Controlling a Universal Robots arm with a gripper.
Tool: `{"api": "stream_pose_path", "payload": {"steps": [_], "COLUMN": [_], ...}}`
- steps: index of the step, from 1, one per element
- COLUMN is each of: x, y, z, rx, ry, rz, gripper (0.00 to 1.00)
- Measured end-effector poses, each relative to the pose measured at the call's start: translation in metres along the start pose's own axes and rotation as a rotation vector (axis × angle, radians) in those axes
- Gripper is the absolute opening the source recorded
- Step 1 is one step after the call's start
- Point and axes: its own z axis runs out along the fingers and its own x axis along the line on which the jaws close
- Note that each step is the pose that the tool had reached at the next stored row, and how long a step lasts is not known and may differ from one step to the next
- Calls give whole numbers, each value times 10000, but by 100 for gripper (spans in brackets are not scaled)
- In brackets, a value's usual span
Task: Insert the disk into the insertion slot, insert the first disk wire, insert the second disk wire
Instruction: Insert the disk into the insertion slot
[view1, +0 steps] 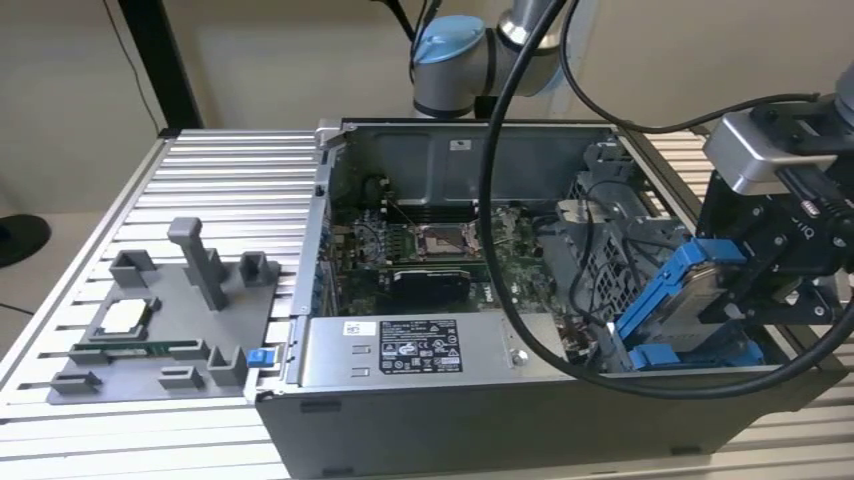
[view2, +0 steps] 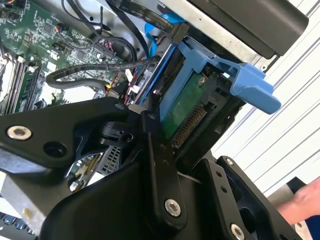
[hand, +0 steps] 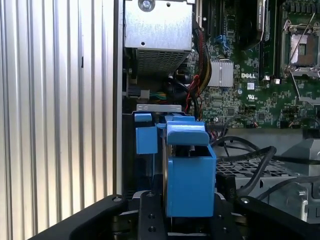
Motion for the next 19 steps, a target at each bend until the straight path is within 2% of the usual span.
{"api": "stream_pose_path", "payload": {"steps": [3,4,11,15,19], "x": [0,0,-1,-10,-22], "y": [0,0,0,3,7], "z": [1,1,-11,-85,-190], "rx": [1,2,0,0,1], "ry": [0,0,-1,-2,0], "rz": [0,0,0,1,3], "gripper": [0,100,100,100,100]}}
